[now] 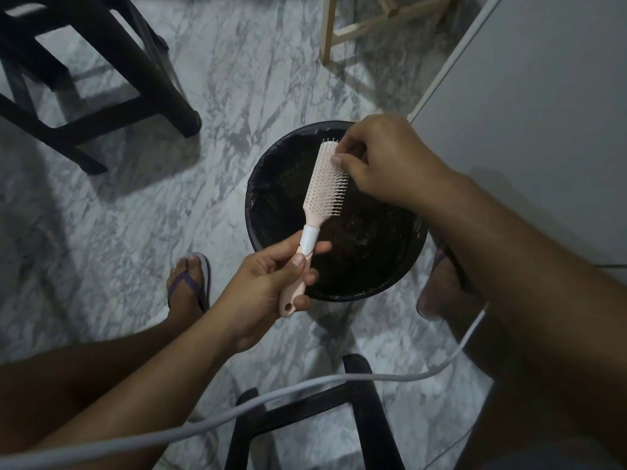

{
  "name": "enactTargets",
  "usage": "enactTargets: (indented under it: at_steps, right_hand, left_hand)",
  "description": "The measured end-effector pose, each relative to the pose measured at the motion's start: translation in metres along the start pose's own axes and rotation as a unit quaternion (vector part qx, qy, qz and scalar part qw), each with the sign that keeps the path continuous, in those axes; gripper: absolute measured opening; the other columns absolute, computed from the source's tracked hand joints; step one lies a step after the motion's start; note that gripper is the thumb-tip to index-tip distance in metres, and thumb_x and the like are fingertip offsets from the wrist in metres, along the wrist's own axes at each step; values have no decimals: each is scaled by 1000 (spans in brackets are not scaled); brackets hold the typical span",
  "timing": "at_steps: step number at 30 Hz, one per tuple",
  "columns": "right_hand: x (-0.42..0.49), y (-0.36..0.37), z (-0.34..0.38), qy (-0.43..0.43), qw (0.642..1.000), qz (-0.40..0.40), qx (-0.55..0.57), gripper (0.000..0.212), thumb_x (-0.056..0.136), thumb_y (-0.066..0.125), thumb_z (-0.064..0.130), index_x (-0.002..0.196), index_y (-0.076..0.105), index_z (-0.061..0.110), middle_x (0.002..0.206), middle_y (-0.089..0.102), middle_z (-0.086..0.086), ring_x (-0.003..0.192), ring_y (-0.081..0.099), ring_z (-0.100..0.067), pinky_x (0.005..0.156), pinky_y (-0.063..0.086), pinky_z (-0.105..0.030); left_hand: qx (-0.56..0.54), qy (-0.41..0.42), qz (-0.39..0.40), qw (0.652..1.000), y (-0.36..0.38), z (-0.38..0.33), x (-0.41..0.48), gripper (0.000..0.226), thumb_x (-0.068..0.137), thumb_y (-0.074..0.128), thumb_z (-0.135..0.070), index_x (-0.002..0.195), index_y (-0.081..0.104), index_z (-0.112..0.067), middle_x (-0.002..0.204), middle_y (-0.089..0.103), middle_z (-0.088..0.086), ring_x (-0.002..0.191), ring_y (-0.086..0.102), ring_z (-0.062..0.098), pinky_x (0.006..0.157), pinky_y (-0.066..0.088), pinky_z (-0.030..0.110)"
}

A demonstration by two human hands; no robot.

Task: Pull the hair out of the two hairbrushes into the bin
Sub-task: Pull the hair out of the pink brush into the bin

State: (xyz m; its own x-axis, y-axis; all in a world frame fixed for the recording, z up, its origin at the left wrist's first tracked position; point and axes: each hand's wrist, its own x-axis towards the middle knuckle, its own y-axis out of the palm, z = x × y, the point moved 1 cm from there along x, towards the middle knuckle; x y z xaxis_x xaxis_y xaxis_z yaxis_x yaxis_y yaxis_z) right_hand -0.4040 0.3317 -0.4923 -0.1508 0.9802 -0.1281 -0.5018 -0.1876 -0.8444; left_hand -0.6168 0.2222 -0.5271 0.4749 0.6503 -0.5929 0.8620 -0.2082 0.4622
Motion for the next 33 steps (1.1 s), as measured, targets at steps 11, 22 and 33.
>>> enactTargets:
  at_steps: [11, 22, 33]
  right_hand:
    - [-5, -14, 11, 96, 954, -75, 275, 17, 101, 56, 27, 93, 65, 15, 68, 64, 3, 46, 61, -8, 47, 56, -33]
    - [-1, 14, 0, 111, 966, -26, 232, 51, 89, 71, 32, 136, 59, 15, 135, 63, -2, 116, 64, -11, 103, 52, -34]
    - [-53, -15, 44, 230, 896, -51, 376, 30, 96, 62, 4, 120, 57, -12, 96, 70, -15, 87, 68, -21, 85, 60, -46]
  left_hand:
    - [-82, 1, 7, 997, 2, -9, 5, 44, 102, 42, -5, 144, 53, -9, 134, 67, 6, 74, 53, 11, 53, 44, 22]
    - [-104, -29, -11, 994, 4, -15, 4, 36, 106, 38, -6, 136, 57, -4, 131, 69, 14, 77, 65, 14, 50, 49, 23]
    - [-72, -19, -55, 996, 42, -29, -32, 30, 107, 42, -12, 129, 62, -9, 122, 74, 10, 96, 74, 19, 64, 62, 33]
